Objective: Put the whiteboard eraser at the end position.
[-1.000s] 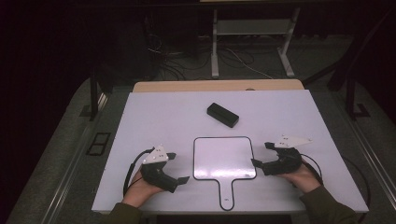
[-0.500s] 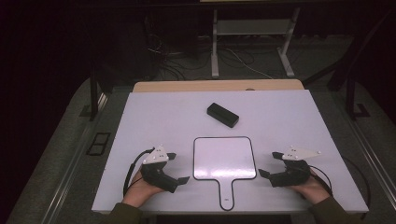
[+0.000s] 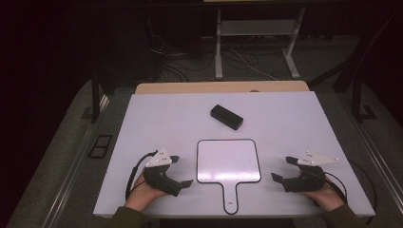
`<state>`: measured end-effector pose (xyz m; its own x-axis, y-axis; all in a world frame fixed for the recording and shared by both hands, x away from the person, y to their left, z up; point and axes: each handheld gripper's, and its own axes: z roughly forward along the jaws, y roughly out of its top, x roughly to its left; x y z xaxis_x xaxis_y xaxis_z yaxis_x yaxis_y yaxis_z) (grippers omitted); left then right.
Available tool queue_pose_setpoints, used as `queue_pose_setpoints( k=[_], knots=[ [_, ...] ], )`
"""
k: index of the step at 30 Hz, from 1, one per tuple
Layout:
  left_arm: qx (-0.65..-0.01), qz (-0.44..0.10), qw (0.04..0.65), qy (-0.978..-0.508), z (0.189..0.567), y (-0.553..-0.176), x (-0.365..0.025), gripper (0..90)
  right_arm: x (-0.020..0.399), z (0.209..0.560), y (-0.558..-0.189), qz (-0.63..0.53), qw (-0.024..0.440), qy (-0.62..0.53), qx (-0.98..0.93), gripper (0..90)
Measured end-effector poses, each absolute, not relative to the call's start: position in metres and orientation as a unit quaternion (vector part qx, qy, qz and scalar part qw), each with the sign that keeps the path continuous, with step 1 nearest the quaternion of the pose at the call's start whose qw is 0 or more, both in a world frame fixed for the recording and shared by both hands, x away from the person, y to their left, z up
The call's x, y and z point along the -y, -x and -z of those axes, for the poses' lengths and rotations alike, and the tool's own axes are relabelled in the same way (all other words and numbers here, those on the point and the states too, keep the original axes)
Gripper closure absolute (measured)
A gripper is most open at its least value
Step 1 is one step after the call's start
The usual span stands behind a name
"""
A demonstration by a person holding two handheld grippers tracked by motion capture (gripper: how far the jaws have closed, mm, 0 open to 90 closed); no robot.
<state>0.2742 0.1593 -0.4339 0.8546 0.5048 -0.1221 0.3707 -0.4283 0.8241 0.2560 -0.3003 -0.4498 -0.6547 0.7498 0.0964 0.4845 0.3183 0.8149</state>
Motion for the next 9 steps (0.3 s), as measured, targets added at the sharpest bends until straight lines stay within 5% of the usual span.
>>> queue_pose_setpoints(
  k=[9],
  knots=[
    [-0.262,-0.073,0.465,-0.842,0.4344,-0.2742,-0.1588,0.0,0.2990,0.4498,-0.2573,-0.438,0.150,-0.383,-0.800,11.0]
  ],
)
